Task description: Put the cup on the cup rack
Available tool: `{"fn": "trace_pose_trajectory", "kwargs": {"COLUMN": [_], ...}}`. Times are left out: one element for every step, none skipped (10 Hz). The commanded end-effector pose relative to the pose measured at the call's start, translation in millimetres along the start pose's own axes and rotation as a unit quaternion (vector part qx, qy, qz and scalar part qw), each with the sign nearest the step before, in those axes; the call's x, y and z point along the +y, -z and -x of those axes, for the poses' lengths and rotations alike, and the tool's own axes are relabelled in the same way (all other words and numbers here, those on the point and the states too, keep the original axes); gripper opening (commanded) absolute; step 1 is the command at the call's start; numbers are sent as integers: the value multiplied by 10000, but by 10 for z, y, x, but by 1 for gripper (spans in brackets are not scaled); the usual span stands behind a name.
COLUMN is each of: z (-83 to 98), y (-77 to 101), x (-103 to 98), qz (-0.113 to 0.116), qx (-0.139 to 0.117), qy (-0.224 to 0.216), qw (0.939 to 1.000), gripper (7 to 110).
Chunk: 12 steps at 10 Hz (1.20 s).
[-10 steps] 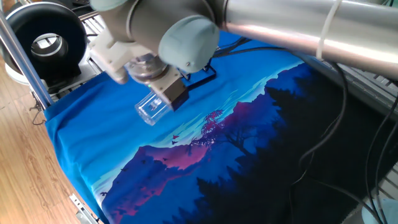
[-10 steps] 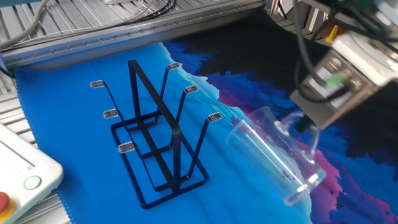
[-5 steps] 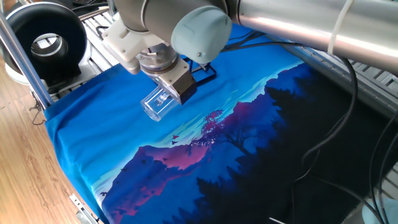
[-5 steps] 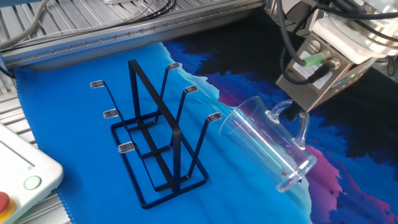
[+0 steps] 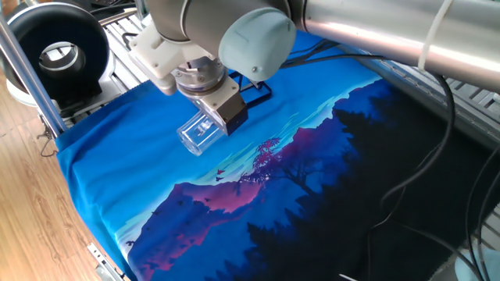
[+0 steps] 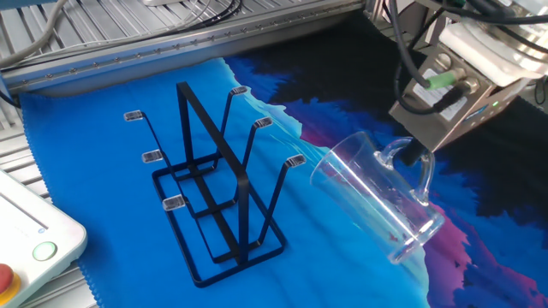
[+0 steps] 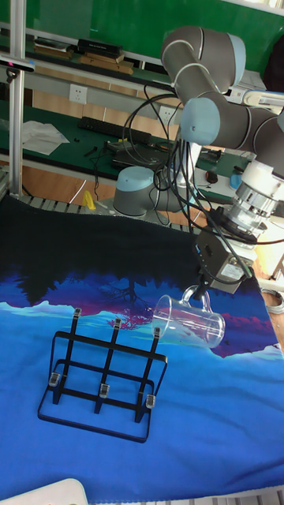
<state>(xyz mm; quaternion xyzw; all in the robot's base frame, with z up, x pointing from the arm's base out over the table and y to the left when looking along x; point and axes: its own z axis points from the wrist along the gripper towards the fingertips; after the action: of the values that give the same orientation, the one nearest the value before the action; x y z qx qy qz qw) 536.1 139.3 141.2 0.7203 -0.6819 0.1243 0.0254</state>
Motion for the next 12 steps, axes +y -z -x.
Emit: {"fn": "trace_pose_trajectory", "kwargs": {"z": [105,134,149,161,158,158,188,214,235,222,229,221], "y": [-42,-54,-65,-89,-116,-132,-158,-180,-173,-152,-152,-153], "x": [-98,-161,-237,-298,-328,-346,-374,-405,-402,-375,-375,-387], "qz": [50,71,110,117,109,109,116,115,130,147,145,122], "qx": [-157,-188,-189,-190,-189,-205,-243,-258,-266,-236,-252,-236], "qy": [-85,-73,-73,-57,-57,-98,-103,-105,-98,-124,-65,-32], "qw": [9998,9998,9997,9997,9997,9997,9996,9995,9995,9995,9996,9996], "gripper": [7,7,7,7,7,7,7,7,7,7,7,7]}}
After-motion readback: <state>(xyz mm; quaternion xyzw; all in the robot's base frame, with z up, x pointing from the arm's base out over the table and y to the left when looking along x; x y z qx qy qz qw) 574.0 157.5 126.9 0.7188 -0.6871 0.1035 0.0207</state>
